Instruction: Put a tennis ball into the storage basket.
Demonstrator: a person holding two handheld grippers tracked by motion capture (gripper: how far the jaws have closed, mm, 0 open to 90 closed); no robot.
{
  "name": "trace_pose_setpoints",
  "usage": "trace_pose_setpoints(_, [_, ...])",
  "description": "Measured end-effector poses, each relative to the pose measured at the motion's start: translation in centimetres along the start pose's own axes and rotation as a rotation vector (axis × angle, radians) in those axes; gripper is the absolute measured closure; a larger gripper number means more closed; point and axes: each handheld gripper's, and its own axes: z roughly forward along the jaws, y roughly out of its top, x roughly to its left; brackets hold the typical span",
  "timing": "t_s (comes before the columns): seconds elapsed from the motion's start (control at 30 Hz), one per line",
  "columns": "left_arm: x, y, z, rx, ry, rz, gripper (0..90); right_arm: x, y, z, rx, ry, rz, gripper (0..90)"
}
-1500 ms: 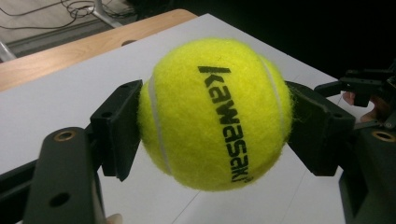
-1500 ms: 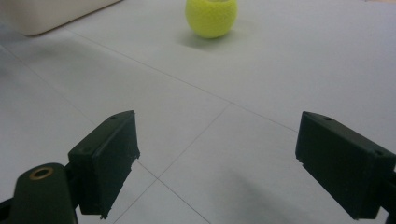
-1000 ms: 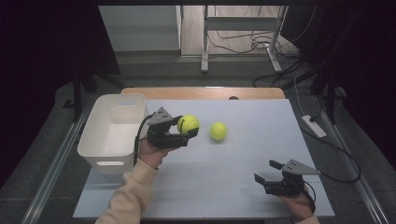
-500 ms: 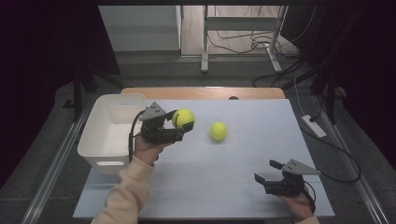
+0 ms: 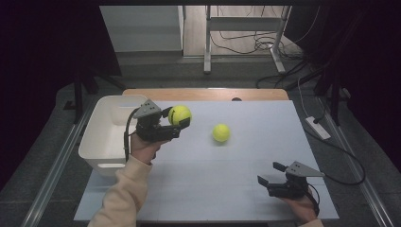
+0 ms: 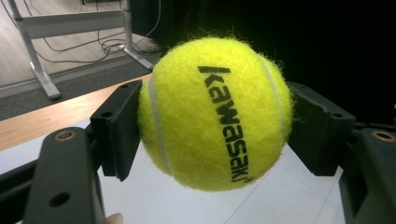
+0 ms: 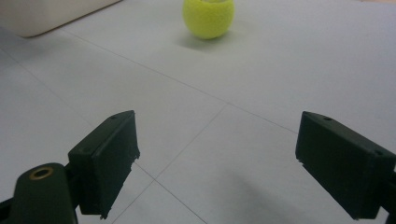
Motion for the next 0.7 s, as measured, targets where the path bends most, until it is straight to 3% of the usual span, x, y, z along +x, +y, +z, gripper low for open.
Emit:
trace_pose_setpoints(0.53, [0.9,0.5,-0.8,-0.017,0.034,-0.009,27.0,0.0,0.0,0.0,0.000,-0.002,0.000,12.9])
trace_pose_setpoints(0.7, [1.4,1.4,-1.4,-0.029,0.057,-0.006,27.0,0.0,0.0,0.0,0.000,-0.002,-0.001,12.9])
